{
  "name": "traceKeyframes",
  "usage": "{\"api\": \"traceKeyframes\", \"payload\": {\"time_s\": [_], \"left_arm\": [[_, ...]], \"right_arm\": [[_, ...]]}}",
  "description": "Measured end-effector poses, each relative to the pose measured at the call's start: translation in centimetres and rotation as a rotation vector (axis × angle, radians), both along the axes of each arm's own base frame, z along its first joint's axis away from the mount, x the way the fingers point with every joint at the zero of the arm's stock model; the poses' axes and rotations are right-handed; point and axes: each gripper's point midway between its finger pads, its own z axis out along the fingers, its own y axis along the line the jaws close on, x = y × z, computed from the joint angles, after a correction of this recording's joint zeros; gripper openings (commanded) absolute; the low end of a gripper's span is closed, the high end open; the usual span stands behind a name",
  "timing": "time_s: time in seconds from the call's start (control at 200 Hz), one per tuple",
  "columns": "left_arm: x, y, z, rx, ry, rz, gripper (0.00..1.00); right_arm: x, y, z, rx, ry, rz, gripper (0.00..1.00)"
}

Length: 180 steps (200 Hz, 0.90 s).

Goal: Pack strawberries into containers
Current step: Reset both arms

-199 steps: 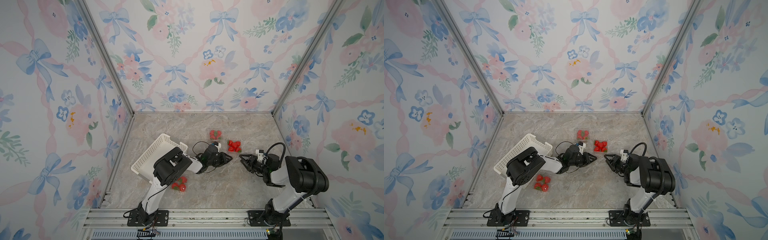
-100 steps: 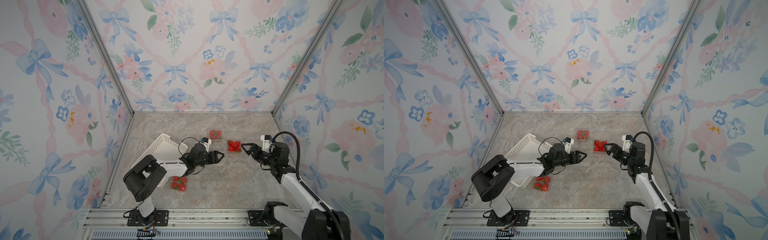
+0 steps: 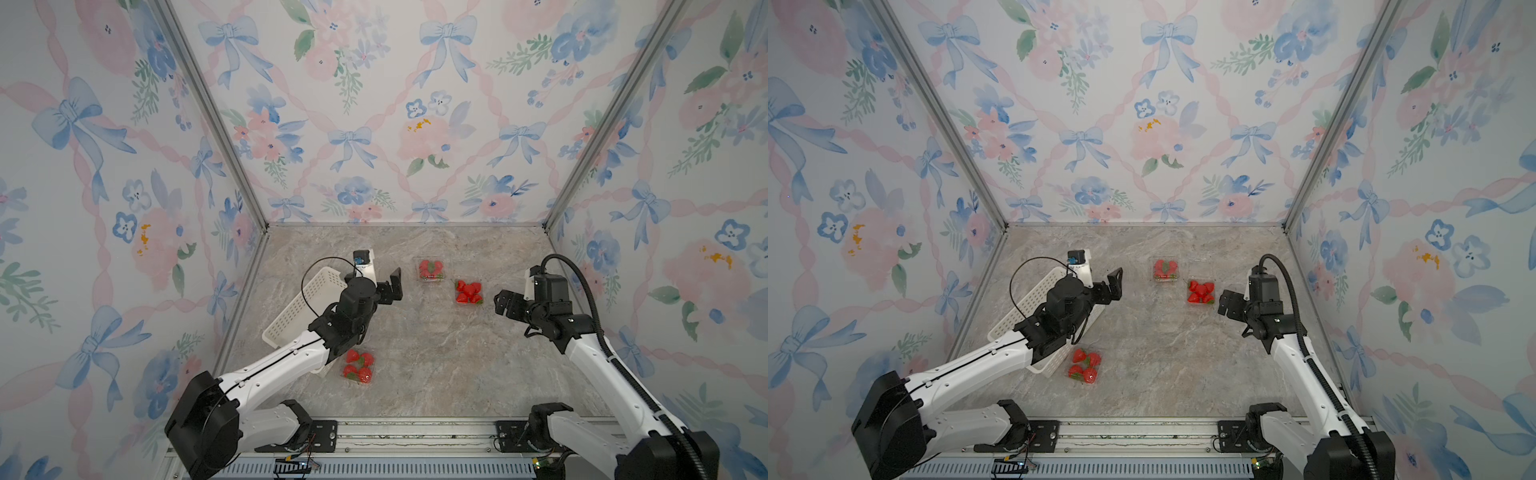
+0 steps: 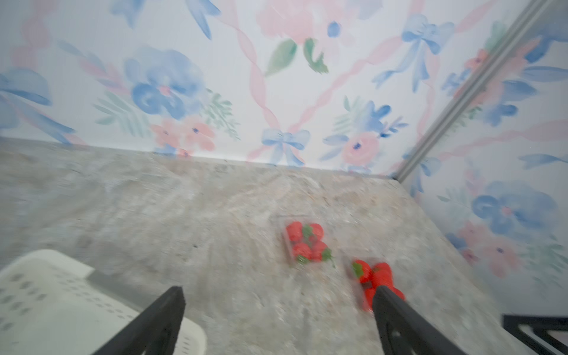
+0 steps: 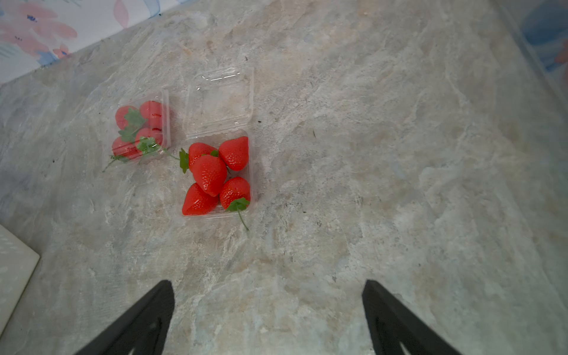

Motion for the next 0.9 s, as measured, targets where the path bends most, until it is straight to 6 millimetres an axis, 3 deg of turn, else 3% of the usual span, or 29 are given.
{"api": "traceKeyframes", "payload": {"time_s": [0.075,0.17,0.285,0.39,0.53,0.655,0.9], "left_arm": [[0.3,4.0,-1.3,0.103,-0.02,0.135,0.98],[-0.1,7.9,-5.0,0.245,0.017,0.241,0.98],[-0.1,12.9,-8.7,0.283,0.074,0.334,0.98],[-0.9,16.8,-10.5,0.257,0.068,0.405,0.98],[-2.4,18.5,-11.3,0.244,0.0,0.403,0.98],[-2.3,19.5,-11.3,0.233,-0.049,0.41,0.98],[-1.1,18.7,-12.6,0.253,-0.082,0.346,0.98]], "right_arm": [[0.9,0.8,0.5,-0.024,-0.017,0.053,0.97],[2.2,2.6,1.3,-0.133,-0.056,0.145,0.97],[2.6,5.6,2.0,-0.281,-0.122,0.275,0.97],[3.3,5.4,3.1,-0.367,-0.219,0.28,0.97],[2.7,3.2,2.8,-0.41,-0.307,0.216,0.97],[3.0,0.2,1.7,-0.399,-0.318,0.122,0.97],[2.9,-3.3,-0.9,-0.346,-0.393,-0.016,0.97]]}}
